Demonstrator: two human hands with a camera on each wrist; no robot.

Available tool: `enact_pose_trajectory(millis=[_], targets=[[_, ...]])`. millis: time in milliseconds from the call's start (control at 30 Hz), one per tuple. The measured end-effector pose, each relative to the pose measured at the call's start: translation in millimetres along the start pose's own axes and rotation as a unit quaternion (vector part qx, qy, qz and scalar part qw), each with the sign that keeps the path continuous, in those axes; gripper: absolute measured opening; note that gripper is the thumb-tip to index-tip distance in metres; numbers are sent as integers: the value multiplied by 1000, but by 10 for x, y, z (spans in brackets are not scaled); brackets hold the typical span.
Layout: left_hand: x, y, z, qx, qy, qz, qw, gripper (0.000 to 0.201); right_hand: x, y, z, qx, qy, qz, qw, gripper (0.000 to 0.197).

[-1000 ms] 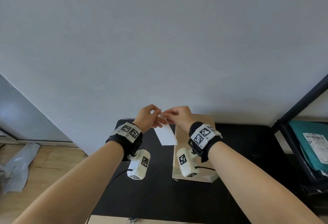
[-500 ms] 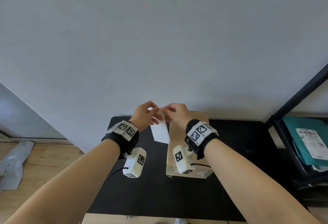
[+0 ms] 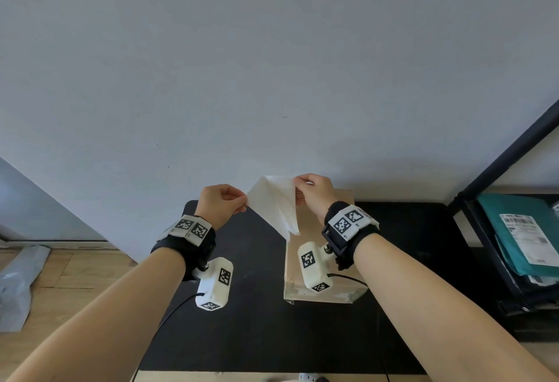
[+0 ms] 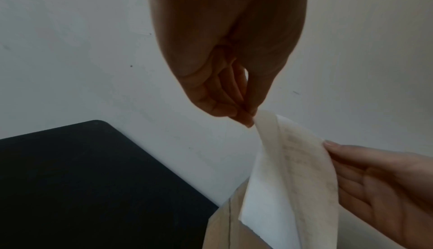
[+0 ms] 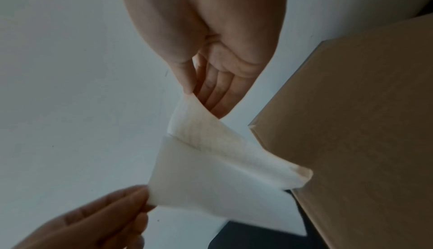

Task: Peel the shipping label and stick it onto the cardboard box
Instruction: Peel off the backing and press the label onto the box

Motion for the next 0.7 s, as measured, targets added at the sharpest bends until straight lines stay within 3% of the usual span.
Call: enact_pose_trajectory(millis=[133, 267, 466, 700], targets=[[-82, -201, -27, -11, 6, -38, 999, 7, -87, 67, -61, 11, 33, 7, 999, 16], [-162, -369, -22, -25, 30, -101, 994, 22, -139, 98, -94, 16, 67, 9, 998, 15], [-254, -533, 36, -75, 65, -151, 984, 27, -184, 88, -114, 8, 127, -19, 992, 11], [-133, -871, 86, -133, -8, -149, 980, 26, -165, 139, -80, 11, 130, -30, 991, 18]])
Point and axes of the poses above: each hand's wrist, its own z-axis away from the middle knuckle, its own x-axis out of the palm, y = z × x, the point moved 3 cm from there along -z, towards the middle knuckle, and after that the axes turned 10 degrees about y, right-handed, at the moved point
